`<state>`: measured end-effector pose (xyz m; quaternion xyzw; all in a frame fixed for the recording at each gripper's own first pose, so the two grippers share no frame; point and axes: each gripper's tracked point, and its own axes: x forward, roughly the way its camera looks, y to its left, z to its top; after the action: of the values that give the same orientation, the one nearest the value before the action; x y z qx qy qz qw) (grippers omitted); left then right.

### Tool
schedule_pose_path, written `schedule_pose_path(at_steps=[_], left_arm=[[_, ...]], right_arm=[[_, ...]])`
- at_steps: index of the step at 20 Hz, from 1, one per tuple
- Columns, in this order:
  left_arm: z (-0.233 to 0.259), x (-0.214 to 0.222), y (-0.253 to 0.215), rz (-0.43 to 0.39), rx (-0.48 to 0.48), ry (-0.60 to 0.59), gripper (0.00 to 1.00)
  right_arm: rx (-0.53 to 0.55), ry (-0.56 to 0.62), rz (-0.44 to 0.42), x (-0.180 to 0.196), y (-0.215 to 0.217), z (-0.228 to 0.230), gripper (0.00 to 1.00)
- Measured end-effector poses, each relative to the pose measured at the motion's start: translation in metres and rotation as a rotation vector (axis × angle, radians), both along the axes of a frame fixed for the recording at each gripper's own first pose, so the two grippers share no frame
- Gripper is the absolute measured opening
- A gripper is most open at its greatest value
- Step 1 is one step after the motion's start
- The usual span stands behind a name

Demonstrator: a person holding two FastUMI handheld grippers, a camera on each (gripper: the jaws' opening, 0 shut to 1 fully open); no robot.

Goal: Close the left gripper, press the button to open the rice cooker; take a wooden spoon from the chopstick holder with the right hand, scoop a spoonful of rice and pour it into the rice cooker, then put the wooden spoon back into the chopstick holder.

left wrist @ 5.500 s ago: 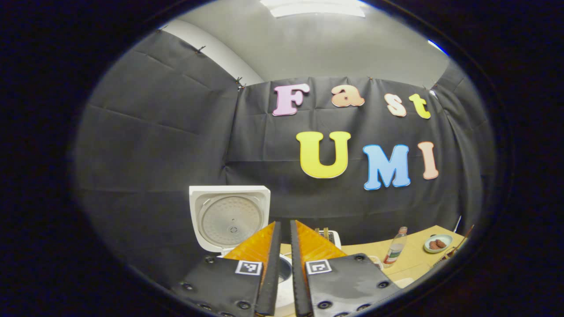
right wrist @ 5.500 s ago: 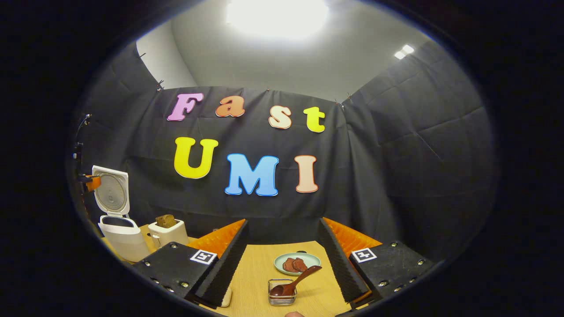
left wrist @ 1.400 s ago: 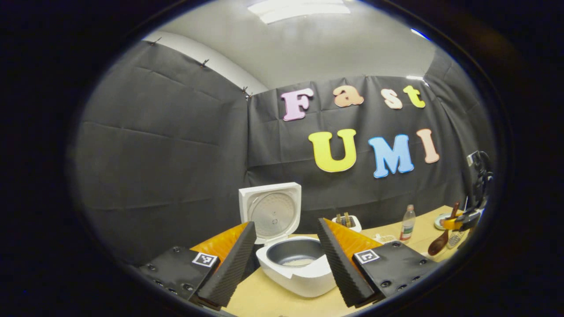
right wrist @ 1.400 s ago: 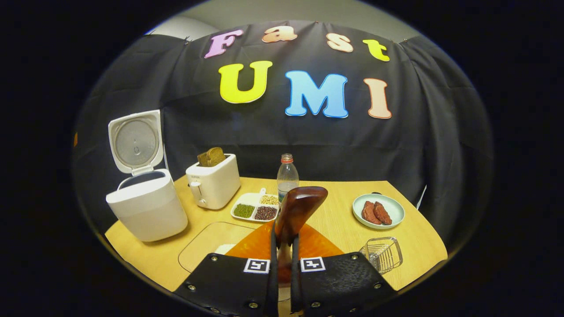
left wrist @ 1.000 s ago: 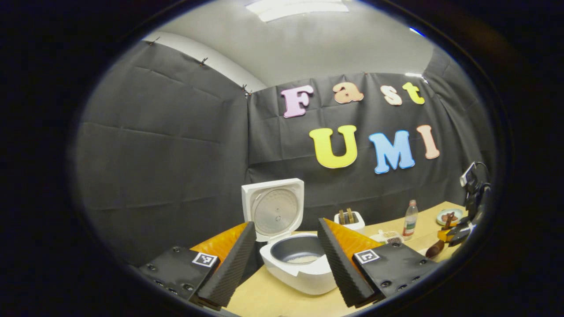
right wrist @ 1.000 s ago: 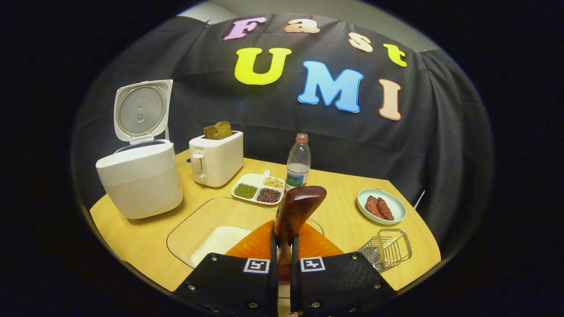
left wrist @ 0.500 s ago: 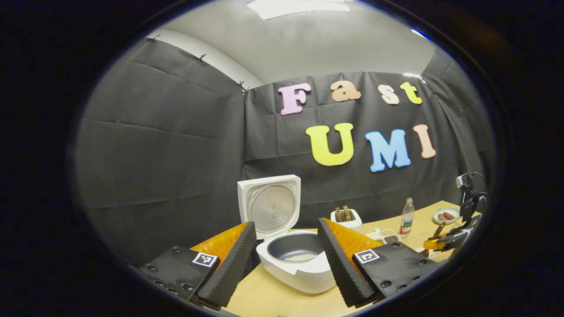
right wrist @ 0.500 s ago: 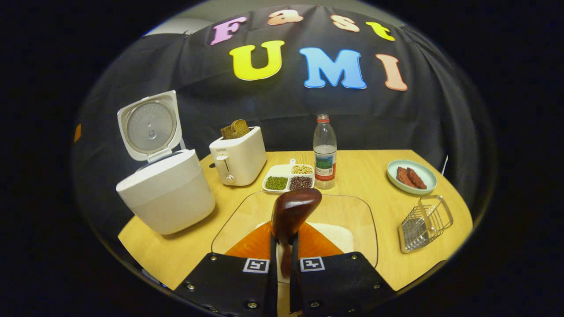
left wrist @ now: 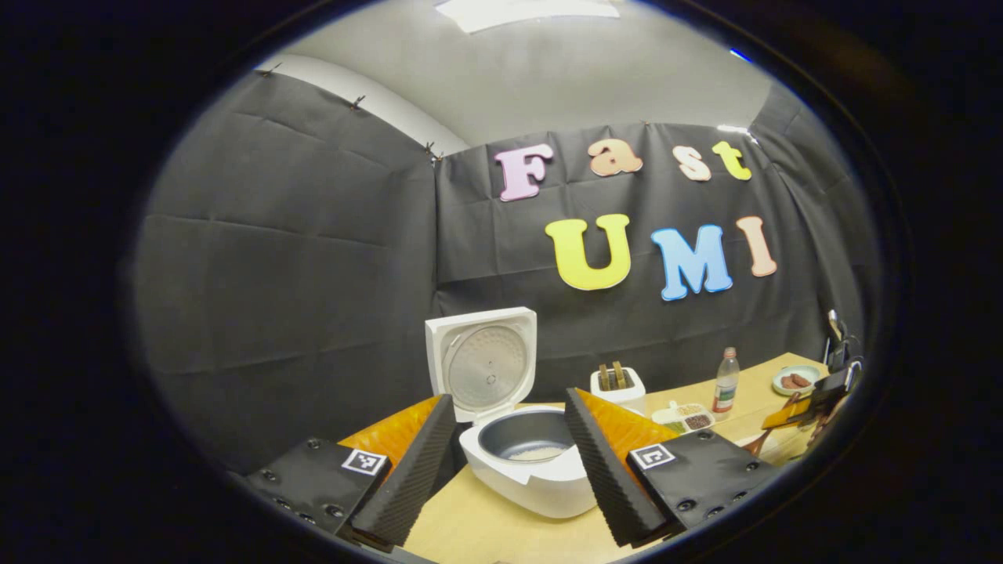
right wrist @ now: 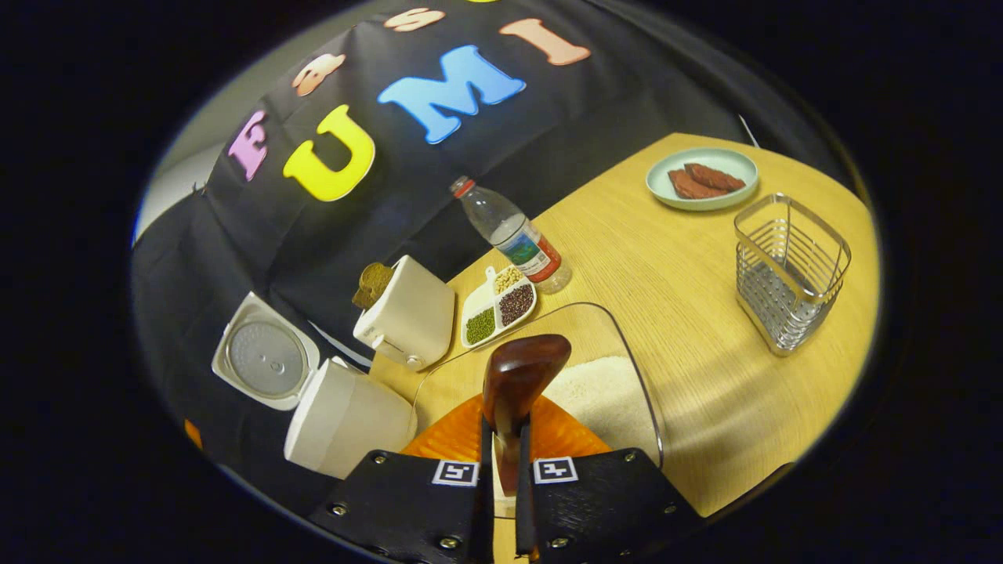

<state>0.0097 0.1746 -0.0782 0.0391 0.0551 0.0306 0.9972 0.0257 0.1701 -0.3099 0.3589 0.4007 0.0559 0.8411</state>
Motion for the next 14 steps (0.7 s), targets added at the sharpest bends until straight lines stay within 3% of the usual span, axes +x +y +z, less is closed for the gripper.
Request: schedule_pose_path(at_steps=[4, 14], left_arm=[[0.003, 0.001, -0.011, -0.011, 0.011, 0.003, 1.00], [0.010, -0.003, -0.016, -0.029, 0.005, -0.010, 0.97]], right_arm=[[0.082, -0.003, -0.053, 0.011, -0.011, 0.012, 0.11], [0.313, -0.025, -0.099, 0.034, 0.003, 0.066, 0.11]])
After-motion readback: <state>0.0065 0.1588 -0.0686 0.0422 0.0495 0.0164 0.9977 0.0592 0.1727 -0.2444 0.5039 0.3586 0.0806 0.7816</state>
